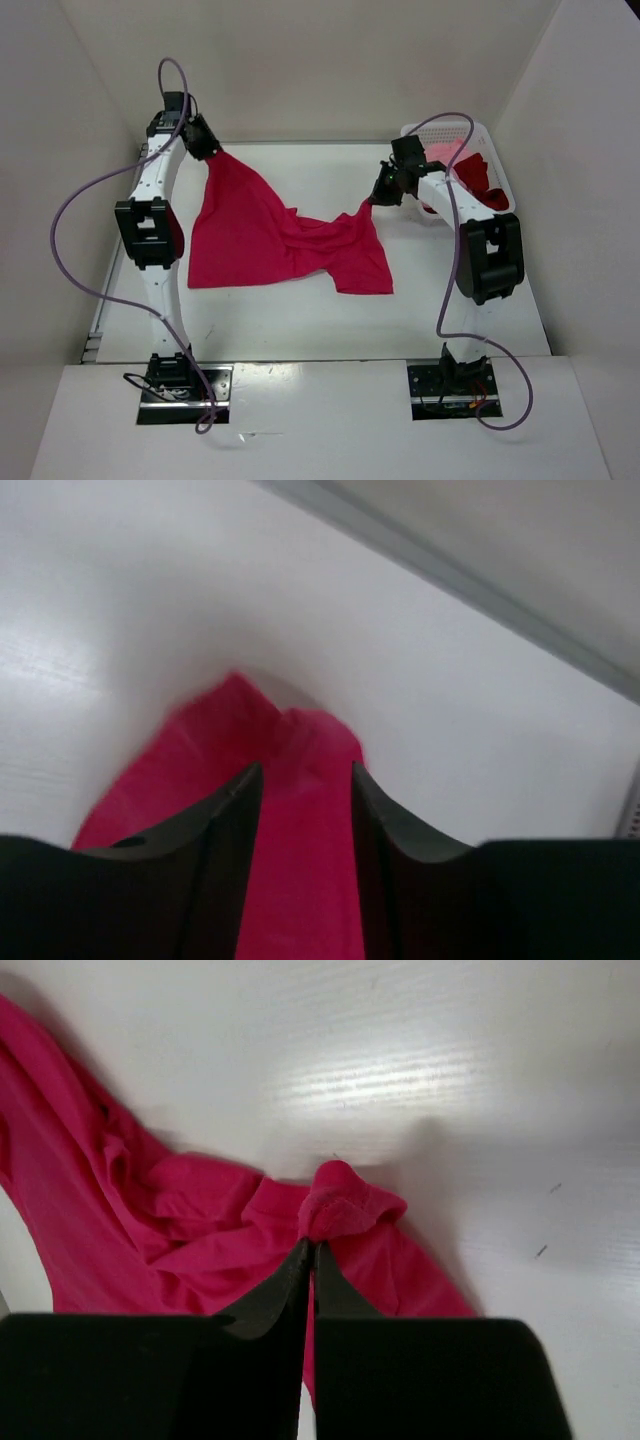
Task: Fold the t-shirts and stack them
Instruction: Flatten out the tshirt
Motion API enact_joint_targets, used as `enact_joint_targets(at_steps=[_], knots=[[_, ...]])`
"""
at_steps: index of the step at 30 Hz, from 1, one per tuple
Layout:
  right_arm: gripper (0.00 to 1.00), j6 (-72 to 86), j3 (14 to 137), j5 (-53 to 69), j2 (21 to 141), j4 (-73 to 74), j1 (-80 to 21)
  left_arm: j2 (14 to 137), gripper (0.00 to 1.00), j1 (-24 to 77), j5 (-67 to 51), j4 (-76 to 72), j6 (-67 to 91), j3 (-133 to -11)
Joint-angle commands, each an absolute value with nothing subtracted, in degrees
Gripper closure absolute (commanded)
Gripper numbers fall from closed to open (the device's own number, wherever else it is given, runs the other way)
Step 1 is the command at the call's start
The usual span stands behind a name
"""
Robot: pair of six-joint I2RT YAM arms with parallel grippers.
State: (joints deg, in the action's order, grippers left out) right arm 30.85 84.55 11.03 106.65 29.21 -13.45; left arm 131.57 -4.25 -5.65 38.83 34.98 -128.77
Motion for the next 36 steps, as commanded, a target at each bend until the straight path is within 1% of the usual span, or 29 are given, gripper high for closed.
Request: enact_joint_targets(at_steps=[1, 3, 4, 5, 6, 7, 9, 10, 11, 12, 13, 14, 15, 16, 17, 18, 19, 20, 23, 25, 27, 28, 30, 36], knots=[[0.93, 32.07, 90.88, 8.53, 106.08, 28.04, -13.01, 129.29, 0.48, -2.99, -5.19, 41.31, 32.43, -144.39], [0.83, 32.08, 90.27, 7.73, 105.21, 28.04, -13.01, 126.84, 0.33, -4.21, -5.71, 41.31, 32.43, -139.68], [0.73, 32.08, 88.78, 7.73, 104.34, 28.04, -13.01, 125.26, 0.26, -4.22, -5.71, 40.53, 30.95, -136.96], [0.69, 32.08, 87.64, 7.73, 103.28, 27.34, -13.01, 121.07, 0.23, -4.22, -5.1, 39.13, 30.24, -133.8], [0.65, 32.08, 84.49, 8.26, 100.14, 26.72, -13.01, 118.24, 0.23, -4.22, -5.1, 37.98, 29.63, -124.89], [0.59, 32.08, 82.72, 8.26, 98.28, 26.72, -13.01, 111.25, 0.23, -5.0, -5.1, 36.4, 29.62, -119.15], [0.55, 32.08, 77.12, 8.26, 94.33, 25.23, -13.01, 102.96, 0.25, -6.85, -7.46, 29.38, 31.54, -105.71], [0.54, 32.08, 75.17, 8.26, 89.87, 25.22, -13.01, 94.48, 0.28, -7.81, -8.78, 27.01, 33.03, -91.55], [0.54, 32.08, 73.15, 9.13, 87.74, 24.53, -13.01, 90.39, 0.37, -9.48, -9.66, 23.59, 36.27, -84.79], [0.57, 32.08, 69.12, 10.01, 85.71, 23.91, -13.01, 86.52, 0.44, -10.19, -10.36, 21.99, 37.69, -78.38], [0.68, 32.08, 67.6, 10.72, 81.87, 23.91, -13.01, 79.61, 0.49, -10.89, -10.89, 21.19, 39.1, -72.66], [0.74, 32.78, 64.28, 11.77, 80.09, 23.91, -13.96, 76.5, 0.55, -11.68, -10.9, 20.57, 41.63, -62.77], [0.8, 33.31, 62.68, 11.78, 78.59, 23.91, -14.5, 73.85, 0.63, -11.69, -10.9, 20.57, 42.79, -58.66], [0.85, 33.31, 61.45, 12.56, 75.62, 23.91, -15.89, 69.13, 0.67, -12.65, -10.9, 21.35, 44.02, -55.4], [0.93, 34.01, 59.0, 12.57, 74.54, 23.91, -16.69, 67.17, 0.7, -12.66, -10.9, 21.36, 46.82, -52.33], [0.95, 34.71, 57.93, 12.57, 73.57, 23.91, -17.4, 63.93, 0.73, -14.14, -10.9, 21.97, 48.5, -47.42], [0.95, 34.72, 56.09, 12.57, 71.91, 23.91, -17.92, 62.42, 0.75, -14.85, -10.9, 21.97, 51.47, -45.29], [0.95, 34.72, 55.29, 13.26, 71.37, 23.91, -18.8, 61.27, 0.74, -15.38, -10.2, 21.97, 52.9, -43.61], [0.93, 35.24, 53.44, 13.8, 70.14, 23.91, -18.81, 58.62, 0.56, -17.92, -9.4, 22.5, 56.24, -38.77], [0.9, 35.24, 52.56, 14.33, 69.44, 23.91, -18.81, 59.15, 0.54, -19.24, -8.88, 22.5, 58.18, -37.27], [0.88, 34.72, 51.25, 14.85, 68.91, 23.91, -18.81, 59.15, 0.51, -19.25, -7.66, 22.5, 59.84, -34.81], [0.88, 34.72, 51.24, 15.38, 68.91, 23.91, -18.81, 59.15, 0.51, -19.25, -6.69, 21.98, 60.55, -33.93], [0.87, 34.72, 50.54, 16.16, 68.38, 23.38, -18.81, 59.15, 0.46, -19.86, -4.31, 20.15, 61.17, -31.13], [0.81, 33.13, 49.92, 17.4, 68.9, 23.38, -18.81, 64.07, 0.45, -19.86, -3.16, 15.92, 63.36, -28.57]])
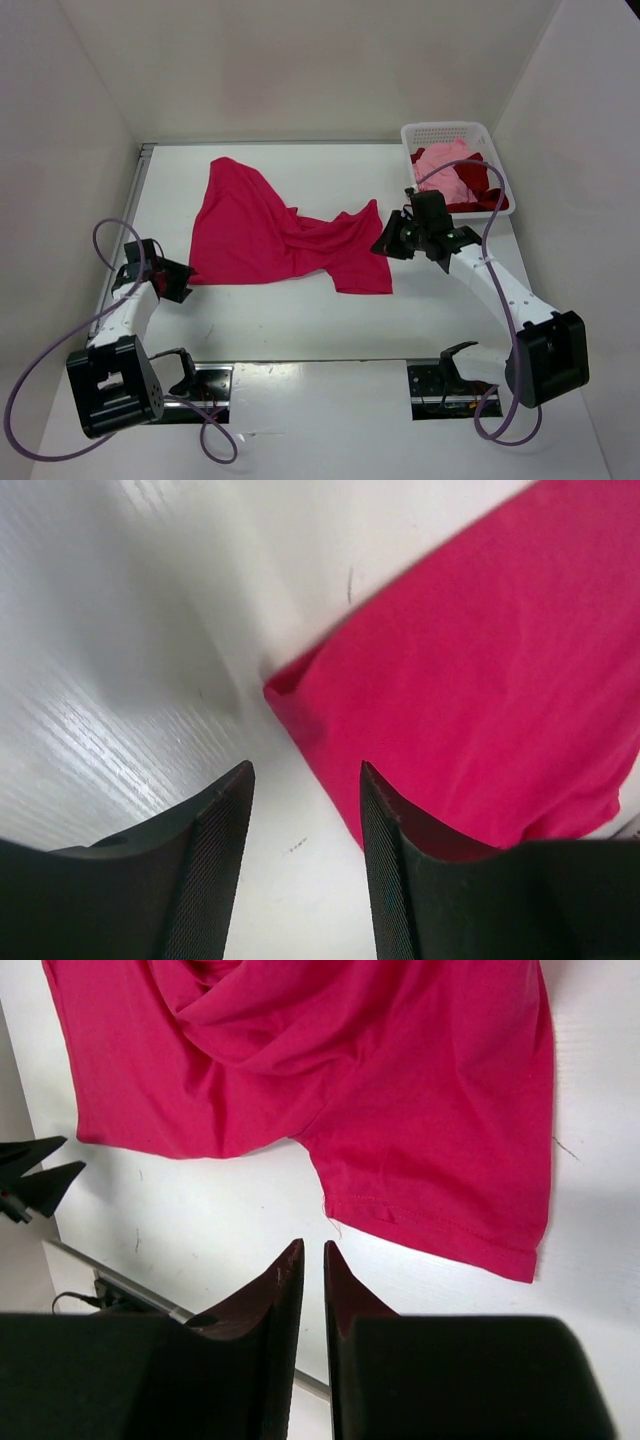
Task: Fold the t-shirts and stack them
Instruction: Flatten out the tshirt
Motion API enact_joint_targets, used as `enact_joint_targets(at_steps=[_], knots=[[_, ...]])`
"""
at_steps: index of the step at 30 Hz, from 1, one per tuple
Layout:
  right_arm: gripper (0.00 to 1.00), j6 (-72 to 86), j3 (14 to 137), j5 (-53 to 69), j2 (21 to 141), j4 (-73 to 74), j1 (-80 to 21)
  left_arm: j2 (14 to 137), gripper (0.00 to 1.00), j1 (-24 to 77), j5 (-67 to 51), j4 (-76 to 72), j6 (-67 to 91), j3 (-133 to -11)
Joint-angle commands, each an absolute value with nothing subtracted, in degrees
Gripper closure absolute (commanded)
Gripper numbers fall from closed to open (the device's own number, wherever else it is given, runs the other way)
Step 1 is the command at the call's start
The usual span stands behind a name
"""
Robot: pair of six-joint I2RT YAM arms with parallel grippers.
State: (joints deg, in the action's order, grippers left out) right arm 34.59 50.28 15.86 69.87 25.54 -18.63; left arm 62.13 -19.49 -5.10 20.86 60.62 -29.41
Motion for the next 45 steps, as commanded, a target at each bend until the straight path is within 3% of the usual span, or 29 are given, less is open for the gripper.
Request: enact_joint_targets(at_steps=[1, 9, 15, 18, 21, 28, 32, 38, 45], knots=[[0.81, 33.13, 49.92, 17.4, 68.91, 23.38, -18.81, 64.77, 0.46, -19.86, -2.55, 15.91, 63.37, -28.56], [0.79, 33.13, 49.31, 17.93, 68.91, 23.38, -18.81, 70.58, 0.59, -19.86, -1.93, 12.39, 63.98, -28.04], [0.72, 34.72, 48.78, 15.48, 69.43, 22.85, -18.81, 73.38, 0.89, -19.86, -1.75, 11.16, 62.84, -29.35], [0.59, 38.39, 47.65, 11.62, 69.96, 23.82, -18.81, 74.0, 0.99, -19.86, -2.81, 12.3, 60.48, -33.82], [0.51, 41.82, 44.57, 9.76, 69.43, 24.7, -18.81, 72.69, 1.0, -19.86, -2.81, 12.83, 58.01, -40.59], [0.5, 45.96, 39.03, 7.12, 72.32, 24.18, -19.42, 79.71, 1.0, -19.86, -4.03, 10.73, 55.63, -51.85], [0.61, 49.65, 36.22, 5.71, 74.88, 20.93, -21.97, 82.44, 1.0, -19.86, -6.76, 8.88, 55.11, -51.25], [0.58, 55.28, 35.07, 8.0, 80.85, 16.88, -30.48, 83.5, 1.0, -19.86, -9.93, 8.35, 53.35, -49.84], [0.59, 58.45, 32.17, 6.59, 80.16, 14.94, -31.11, 83.5, 1.0, -19.86, -12.39, 8.35, 51.51, -47.38]])
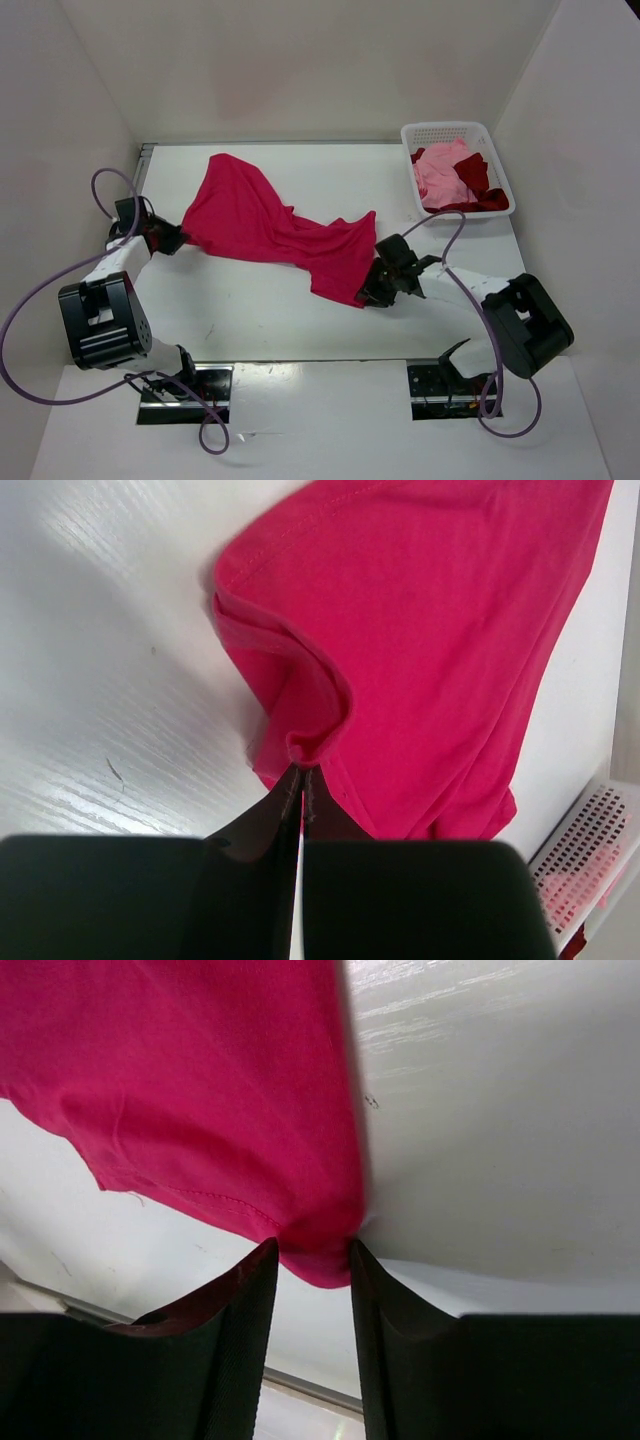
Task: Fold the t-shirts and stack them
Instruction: Flatten out the tshirt
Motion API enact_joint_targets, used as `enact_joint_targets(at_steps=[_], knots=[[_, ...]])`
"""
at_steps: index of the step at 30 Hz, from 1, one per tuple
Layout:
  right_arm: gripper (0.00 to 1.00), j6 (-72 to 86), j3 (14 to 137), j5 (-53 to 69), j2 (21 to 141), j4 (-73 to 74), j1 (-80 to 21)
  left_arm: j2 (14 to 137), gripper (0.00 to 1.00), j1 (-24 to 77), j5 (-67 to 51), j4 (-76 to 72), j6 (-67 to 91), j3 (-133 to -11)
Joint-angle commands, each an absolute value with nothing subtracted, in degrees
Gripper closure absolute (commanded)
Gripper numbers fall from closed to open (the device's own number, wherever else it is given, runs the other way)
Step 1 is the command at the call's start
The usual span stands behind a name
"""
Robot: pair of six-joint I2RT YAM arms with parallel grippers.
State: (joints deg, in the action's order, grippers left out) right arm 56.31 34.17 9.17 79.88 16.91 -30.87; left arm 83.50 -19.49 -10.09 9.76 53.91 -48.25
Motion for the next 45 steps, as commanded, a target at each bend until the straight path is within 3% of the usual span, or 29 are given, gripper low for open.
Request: enact_joint_targets(at_steps=[1, 6, 10, 16, 22, 29, 33, 39, 43, 45], knots=[[0.6, 59.14, 31.38, 6.59, 80.94, 14.07, -31.11, 83.5, 1.0, -19.86, -12.39, 8.35, 51.5, -47.37], [0.67, 59.68, 31.38, 6.06, 82.35, 12.93, -31.11, 82.35, 1.0, -19.86, -12.92, 8.96, 50.28, -47.37], [0.94, 59.15, 34.18, 5.46, 80.61, 15.28, -31.11, 79.99, 1.0, -18.55, -12.92, 10.28, 49.75, -46.85], [1.0, 52.49, 51.38, -1.4, 68.41, 32.56, -31.11, 72.25, 1.0, -9.95, -12.14, 14.49, 50.98, -50.17], [1.0, 41.85, 89.64, -8.69, 67.41, 49.01, -31.11, 66.63, 1.0, -7.2, -11.07, 23.81, 49.83, -76.17], [1.0, 32.62, 129.94, -13.97, 78.19, 58.26, -31.11, 65.56, 1.0, -13.0, -12.93, 30.13, 50.36, -105.32], [0.99, 30.5, 153.5, -12.15, 84.45, 60.21, -30.5, 67.49, 1.0, -13.01, -10.73, 32.07, 50.36, -114.84], [0.96, 30.59, 147.39, -6.23, 86.28, 50.54, -28.04, 69.79, 1.0, -13.01, -7.91, 32.61, 50.36, -117.6], [0.94, 27.34, 149.07, -6.24, 93.86, 51.95, -28.04, 70.4, 1.0, -13.01, -7.39, 27.88, 49.83, -105.32], [0.94, 27.33, 145.47, -0.73, 97.45, 49.93, -21.58, 70.92, 1.0, -13.01, -7.38, 26.02, 49.83, -97.32]])
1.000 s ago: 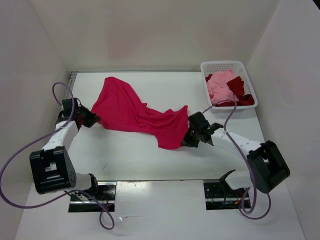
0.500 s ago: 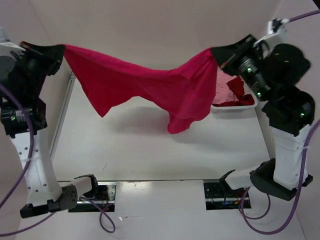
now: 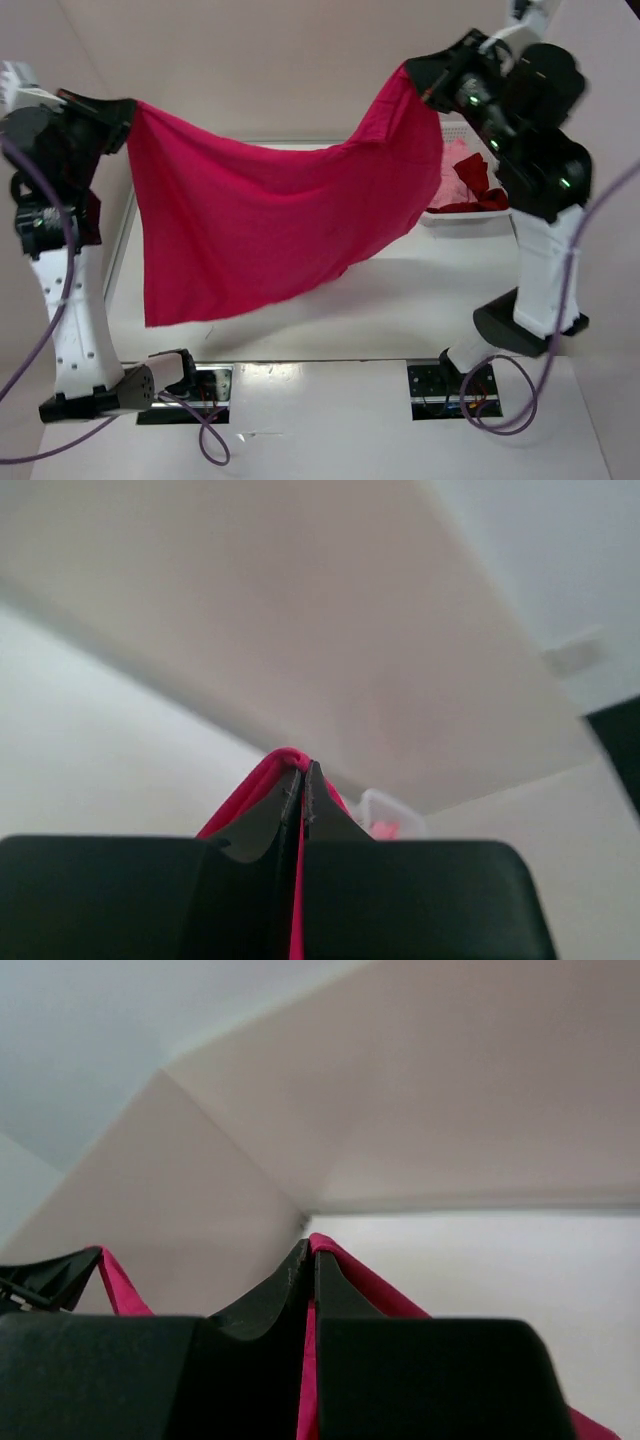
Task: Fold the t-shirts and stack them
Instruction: Flatten out the tshirt
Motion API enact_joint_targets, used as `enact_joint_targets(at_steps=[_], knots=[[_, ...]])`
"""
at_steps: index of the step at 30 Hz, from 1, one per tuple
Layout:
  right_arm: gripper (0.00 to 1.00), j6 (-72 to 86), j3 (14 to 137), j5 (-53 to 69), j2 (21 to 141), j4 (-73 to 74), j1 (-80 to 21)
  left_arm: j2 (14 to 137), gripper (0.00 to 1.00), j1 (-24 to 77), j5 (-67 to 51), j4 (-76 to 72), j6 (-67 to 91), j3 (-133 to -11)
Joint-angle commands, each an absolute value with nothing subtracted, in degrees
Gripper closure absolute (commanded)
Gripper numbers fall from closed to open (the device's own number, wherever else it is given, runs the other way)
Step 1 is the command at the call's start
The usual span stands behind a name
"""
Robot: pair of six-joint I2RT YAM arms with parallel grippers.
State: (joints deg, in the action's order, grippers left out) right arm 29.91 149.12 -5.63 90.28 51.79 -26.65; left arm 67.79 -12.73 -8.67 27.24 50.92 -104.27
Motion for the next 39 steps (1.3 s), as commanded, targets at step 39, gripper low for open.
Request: enact_joint_targets(at_steps=[39], knots=[[0.99, 31.98, 55.51, 7.55, 71.46, 27.86, -8.7, 69.79, 1.0, -17.4, -2.12, 19.59, 46.05, -60.53]])
